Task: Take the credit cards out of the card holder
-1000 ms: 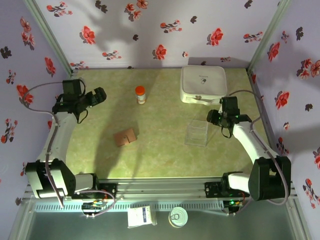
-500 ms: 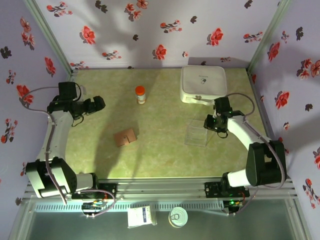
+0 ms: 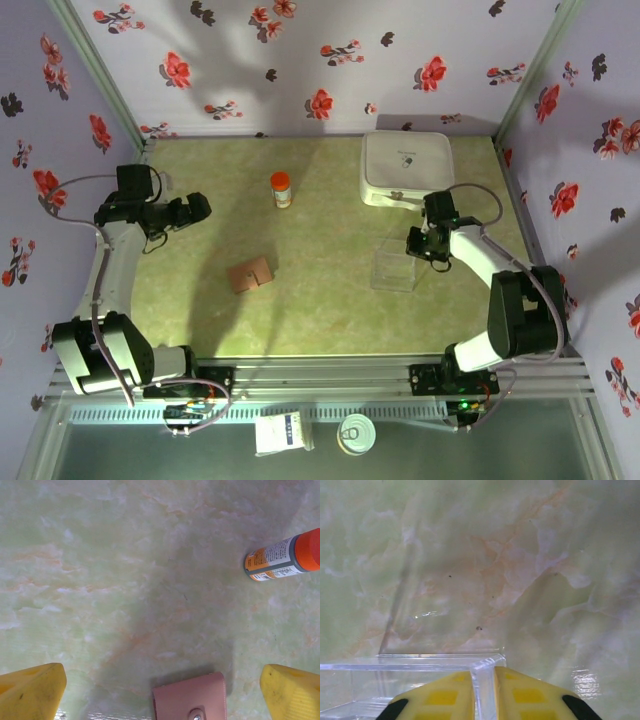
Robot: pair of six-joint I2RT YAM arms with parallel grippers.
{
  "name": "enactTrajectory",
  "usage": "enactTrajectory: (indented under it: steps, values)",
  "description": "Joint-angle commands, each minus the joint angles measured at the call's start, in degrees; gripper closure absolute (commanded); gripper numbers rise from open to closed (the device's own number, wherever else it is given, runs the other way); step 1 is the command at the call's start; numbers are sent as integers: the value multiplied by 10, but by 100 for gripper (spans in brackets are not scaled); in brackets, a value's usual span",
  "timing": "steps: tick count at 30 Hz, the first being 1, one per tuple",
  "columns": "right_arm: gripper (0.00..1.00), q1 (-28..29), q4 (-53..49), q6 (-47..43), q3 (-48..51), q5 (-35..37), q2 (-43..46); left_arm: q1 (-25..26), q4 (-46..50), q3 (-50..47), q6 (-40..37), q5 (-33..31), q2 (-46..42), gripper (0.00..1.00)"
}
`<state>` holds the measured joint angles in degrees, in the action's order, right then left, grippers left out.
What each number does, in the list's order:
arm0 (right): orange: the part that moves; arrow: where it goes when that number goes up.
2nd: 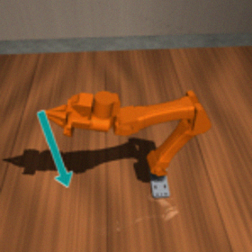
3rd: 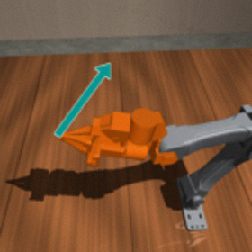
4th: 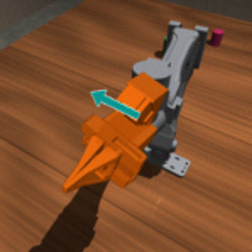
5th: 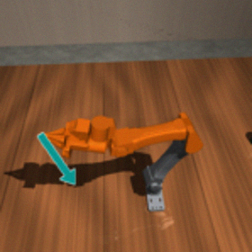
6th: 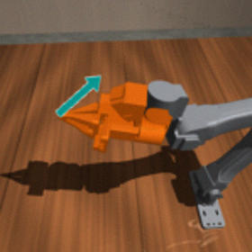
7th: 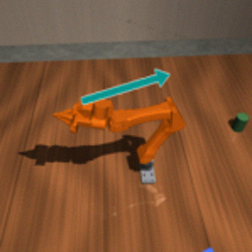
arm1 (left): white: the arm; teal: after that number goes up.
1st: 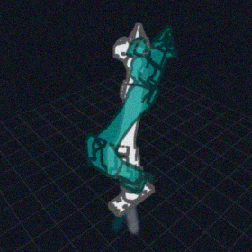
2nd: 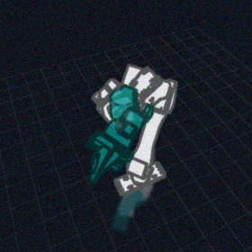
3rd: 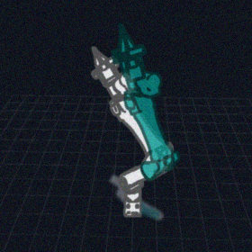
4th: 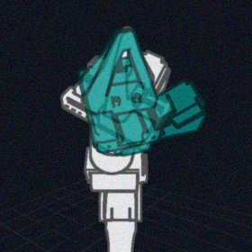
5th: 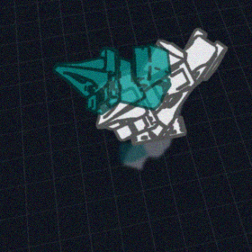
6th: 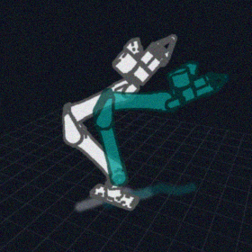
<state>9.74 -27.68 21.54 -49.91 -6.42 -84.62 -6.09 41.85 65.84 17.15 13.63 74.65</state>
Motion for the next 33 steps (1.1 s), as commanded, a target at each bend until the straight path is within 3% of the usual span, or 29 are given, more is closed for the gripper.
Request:
enactTrajectory:
  steps: [1, 8, 14, 23, 33]
  values:
    - [84, 8, -3, -1, -17, 6, -4, -5, -4, -5, -13, 11, 0, 0]
    - [88, 35, -35, 3, -50, 26, 2, -5, -6, -8, -12, 16, -5, 0]
    - [92, 97, -50, 26, -117, 55, -36, -5, -13, -13, -13, 32, -9, 0]
    - [93, 196, -94, 50, -344, 86, -208, -5, -11, -20, -15, 33, -15, 0]
    - [93, 216, -191, 50, -586, 119, -395, -5, -7, -28, -13, 32, -16, 0]
